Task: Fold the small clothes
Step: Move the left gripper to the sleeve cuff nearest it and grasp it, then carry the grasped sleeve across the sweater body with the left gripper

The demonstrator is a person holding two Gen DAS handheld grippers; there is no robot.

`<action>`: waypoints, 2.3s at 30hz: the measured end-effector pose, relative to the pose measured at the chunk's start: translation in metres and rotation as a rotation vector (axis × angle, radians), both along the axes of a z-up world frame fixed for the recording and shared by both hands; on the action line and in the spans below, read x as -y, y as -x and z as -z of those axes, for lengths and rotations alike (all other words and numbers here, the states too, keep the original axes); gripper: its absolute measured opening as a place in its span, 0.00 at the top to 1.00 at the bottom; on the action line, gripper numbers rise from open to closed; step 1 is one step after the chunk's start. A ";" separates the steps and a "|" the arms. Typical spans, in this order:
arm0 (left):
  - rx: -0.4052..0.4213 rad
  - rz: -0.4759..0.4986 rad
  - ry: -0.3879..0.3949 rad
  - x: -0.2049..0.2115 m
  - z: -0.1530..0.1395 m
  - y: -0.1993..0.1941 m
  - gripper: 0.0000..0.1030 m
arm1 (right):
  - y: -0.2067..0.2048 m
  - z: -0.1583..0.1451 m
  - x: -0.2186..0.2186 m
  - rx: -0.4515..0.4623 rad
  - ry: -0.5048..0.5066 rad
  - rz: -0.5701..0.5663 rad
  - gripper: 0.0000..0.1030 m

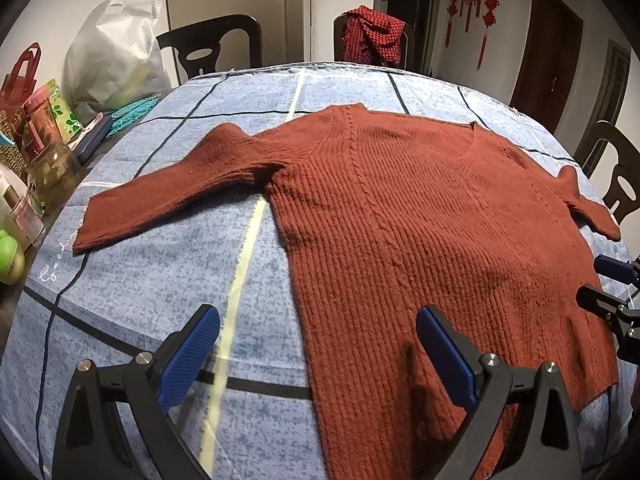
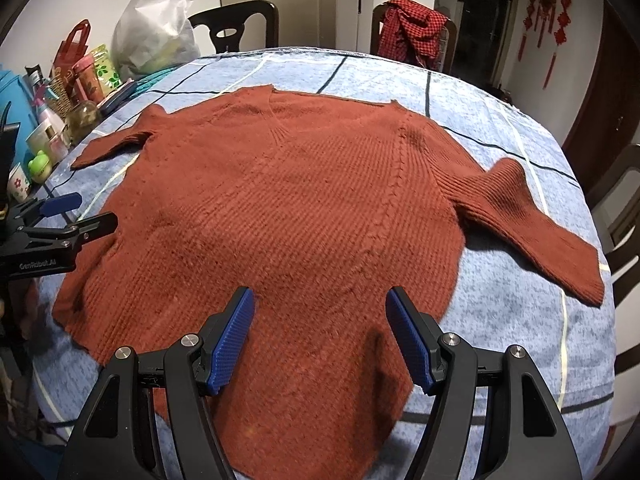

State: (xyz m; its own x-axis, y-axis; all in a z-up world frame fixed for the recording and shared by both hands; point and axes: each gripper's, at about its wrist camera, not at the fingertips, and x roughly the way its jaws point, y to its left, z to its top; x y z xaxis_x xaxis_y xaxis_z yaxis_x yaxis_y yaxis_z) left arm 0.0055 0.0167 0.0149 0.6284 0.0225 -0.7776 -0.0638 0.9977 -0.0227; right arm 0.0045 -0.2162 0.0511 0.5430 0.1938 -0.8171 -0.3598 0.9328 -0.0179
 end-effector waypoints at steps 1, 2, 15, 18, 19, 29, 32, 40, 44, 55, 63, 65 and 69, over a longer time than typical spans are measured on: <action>0.001 -0.006 0.000 -0.002 0.000 -0.001 0.03 | -0.001 0.000 -0.001 -0.001 -0.001 -0.003 0.34; 0.001 -0.009 -0.001 -0.003 0.000 -0.002 0.03 | -0.003 0.000 -0.003 0.000 -0.002 -0.007 0.34; 0.040 -0.161 0.009 -0.067 -0.004 -0.022 0.04 | -0.028 -0.001 -0.024 0.006 -0.011 -0.053 0.34; 0.044 -0.202 0.015 -0.084 -0.003 -0.025 0.05 | -0.035 -0.002 -0.031 0.007 -0.016 -0.067 0.34; 0.044 -0.215 0.016 -0.089 -0.002 -0.026 0.05 | -0.037 -0.002 -0.035 0.007 -0.019 -0.073 0.34; 0.031 -0.352 0.012 -0.147 0.006 -0.037 0.11 | -0.052 -0.001 -0.051 0.004 -0.043 -0.111 0.34; 0.038 -0.398 0.015 -0.163 0.006 -0.038 0.11 | -0.055 0.000 -0.052 0.000 -0.047 -0.115 0.34; 0.027 -0.495 -0.038 -0.190 0.011 -0.048 0.11 | -0.060 0.004 -0.049 -0.014 -0.041 -0.108 0.34; -0.010 -0.503 -0.027 -0.197 0.018 -0.055 0.11 | -0.061 0.005 -0.049 -0.017 -0.042 -0.108 0.34; 0.033 -0.368 0.104 -0.189 0.008 -0.063 0.86 | -0.053 -0.003 -0.048 0.004 -0.063 -0.114 0.34; 0.198 -0.139 0.259 -0.138 -0.048 -0.076 0.87 | -0.048 -0.010 -0.035 0.015 -0.086 -0.084 0.34; 0.223 -0.053 0.288 -0.111 -0.062 -0.087 0.87 | -0.048 -0.010 -0.032 0.016 -0.091 -0.072 0.34; 0.217 0.097 0.315 -0.053 -0.068 -0.110 0.87 | -0.047 -0.012 -0.023 0.017 -0.103 -0.046 0.34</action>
State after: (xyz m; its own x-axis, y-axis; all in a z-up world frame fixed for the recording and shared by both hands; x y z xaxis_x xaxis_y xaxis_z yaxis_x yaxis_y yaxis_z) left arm 0.1155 0.0697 0.0827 0.7667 -0.2636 -0.5854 0.0705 0.9409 -0.3313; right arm 0.0519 -0.1930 0.0630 0.5454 0.3011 -0.7822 -0.4028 0.9126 0.0704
